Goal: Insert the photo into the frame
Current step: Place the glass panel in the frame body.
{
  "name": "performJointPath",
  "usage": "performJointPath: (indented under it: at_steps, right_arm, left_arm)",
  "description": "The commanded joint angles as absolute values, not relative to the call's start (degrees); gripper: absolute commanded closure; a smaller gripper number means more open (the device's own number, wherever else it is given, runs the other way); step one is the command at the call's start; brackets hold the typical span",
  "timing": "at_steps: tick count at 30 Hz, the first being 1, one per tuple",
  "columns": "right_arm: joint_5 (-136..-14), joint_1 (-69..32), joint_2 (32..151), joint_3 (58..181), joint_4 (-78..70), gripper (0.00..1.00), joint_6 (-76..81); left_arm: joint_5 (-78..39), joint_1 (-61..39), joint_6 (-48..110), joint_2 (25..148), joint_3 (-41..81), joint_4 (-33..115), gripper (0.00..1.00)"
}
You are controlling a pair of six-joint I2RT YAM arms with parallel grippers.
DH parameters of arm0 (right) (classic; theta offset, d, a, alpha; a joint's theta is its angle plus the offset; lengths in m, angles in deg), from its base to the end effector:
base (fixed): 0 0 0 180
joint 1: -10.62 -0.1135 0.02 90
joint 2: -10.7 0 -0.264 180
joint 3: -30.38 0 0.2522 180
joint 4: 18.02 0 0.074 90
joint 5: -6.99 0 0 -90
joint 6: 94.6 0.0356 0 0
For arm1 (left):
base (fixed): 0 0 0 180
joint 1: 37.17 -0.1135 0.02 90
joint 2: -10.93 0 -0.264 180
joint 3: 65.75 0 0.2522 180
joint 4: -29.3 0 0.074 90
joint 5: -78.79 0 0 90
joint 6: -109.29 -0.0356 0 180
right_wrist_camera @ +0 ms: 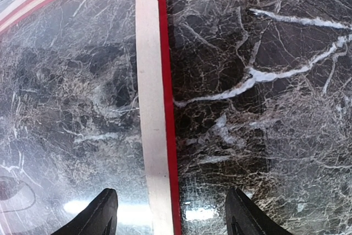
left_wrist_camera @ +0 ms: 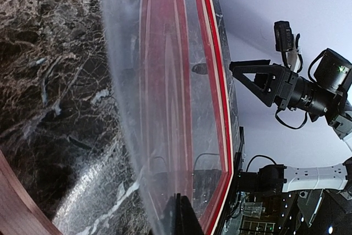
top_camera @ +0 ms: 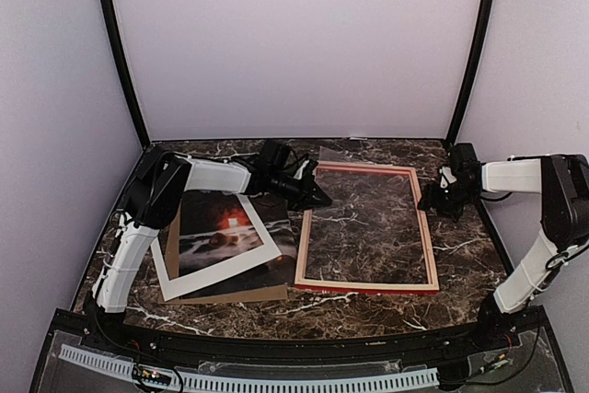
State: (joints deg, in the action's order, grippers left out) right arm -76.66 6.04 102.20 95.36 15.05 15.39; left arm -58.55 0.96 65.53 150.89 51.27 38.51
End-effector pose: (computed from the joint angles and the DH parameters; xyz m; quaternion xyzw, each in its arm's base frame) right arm 0.3066 0.0285 0.1705 0.1148 0.9568 0.1079 0.2445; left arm 0.4066 -0.3524 0.1328 0.1370 0.8133 -0.5578 0.0923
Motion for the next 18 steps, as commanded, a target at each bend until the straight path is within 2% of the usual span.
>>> performJointPath:
  at_steps: [1,18]
  right_arm:
    - [-77.2,5.7,101.9,97.3,14.1,0.32,15.4]
    - [-72.6,3.1,100.7,99.1,12.7,0.32,14.8]
  left_arm:
    - [-58.0,0.8,65.4,150.6,52.9,38.7,0.98]
    - [-57.2,0.9,64.0,150.5,54.1,41.5,0.63]
